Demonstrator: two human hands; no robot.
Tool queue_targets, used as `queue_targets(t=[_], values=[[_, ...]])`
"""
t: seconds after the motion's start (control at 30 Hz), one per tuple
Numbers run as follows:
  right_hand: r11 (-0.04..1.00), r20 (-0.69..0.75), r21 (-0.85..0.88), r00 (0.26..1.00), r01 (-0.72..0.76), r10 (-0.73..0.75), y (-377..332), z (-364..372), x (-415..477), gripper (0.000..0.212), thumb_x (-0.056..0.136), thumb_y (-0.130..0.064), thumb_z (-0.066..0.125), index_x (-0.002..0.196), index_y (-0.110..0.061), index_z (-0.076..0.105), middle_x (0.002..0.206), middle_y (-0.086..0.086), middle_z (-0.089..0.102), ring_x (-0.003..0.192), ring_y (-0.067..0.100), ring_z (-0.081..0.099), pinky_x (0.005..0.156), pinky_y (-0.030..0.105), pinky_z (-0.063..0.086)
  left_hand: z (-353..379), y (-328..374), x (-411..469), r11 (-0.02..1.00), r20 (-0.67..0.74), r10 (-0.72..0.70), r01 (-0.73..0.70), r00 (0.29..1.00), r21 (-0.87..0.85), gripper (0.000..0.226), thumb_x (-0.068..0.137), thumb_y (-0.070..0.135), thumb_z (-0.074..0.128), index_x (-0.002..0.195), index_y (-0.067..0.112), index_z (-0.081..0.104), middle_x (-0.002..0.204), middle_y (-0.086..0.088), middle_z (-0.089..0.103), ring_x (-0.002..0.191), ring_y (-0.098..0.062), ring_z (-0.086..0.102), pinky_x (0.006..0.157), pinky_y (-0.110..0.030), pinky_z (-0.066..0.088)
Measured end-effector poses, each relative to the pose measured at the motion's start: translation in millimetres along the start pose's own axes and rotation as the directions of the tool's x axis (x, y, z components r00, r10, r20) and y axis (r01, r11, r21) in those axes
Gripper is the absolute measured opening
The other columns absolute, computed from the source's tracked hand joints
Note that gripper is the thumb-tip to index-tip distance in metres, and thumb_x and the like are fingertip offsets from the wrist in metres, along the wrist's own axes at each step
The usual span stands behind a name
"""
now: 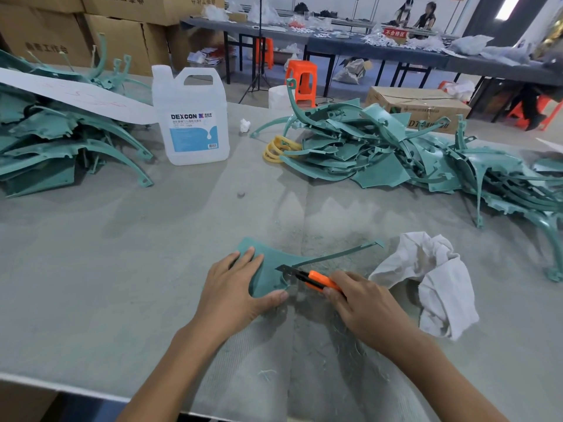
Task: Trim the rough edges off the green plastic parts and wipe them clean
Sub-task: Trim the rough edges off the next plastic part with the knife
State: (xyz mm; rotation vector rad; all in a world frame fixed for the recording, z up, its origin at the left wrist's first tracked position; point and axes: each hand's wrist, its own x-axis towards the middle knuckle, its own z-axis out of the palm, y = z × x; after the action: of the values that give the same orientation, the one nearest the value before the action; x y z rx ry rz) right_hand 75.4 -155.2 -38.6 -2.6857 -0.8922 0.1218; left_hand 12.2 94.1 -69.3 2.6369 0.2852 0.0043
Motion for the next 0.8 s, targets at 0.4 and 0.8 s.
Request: queue_targets(t=[0.4,0.8], values=[[0.997,-0.048,0.001,0.996,-0.082,0.082,0.3,1.2,2.9,0.019,0.106,-0.040,0.043,0.108,-0.024,0.053,0.088,-0.008,0.052,0.075,0.019,0.055,0.069,0.037,0.047,-1.7,2.9,-2.1,0.994,0.009,0.016,-0.017,1.000,0.110,0.120,0.060,0.104,0.008,0.158,0.036,0.020,0.167,0.014,0.007,0.151,-0.011,0.004,0.120,-0.035,0.005],[0.994,-0.063,-0.028,0.993,-0.101,0.099,-1.2,1.3,-0.9,0.020,0.107,-0.041,0.040,0.104,-0.023,0.050,0.094,-0.007,0.049,0.077,0.017,0.051,0.069,0.031,0.043,-13.4,3.1,-26.6,0.962,-0.047,0.121,-0.106,0.992,0.250,0.094,0.061,0.102,0.024,0.126,0.041,0.053,0.124,0.017,0.040,0.116,-0.013,0.034,0.100,-0.031,0.028]])
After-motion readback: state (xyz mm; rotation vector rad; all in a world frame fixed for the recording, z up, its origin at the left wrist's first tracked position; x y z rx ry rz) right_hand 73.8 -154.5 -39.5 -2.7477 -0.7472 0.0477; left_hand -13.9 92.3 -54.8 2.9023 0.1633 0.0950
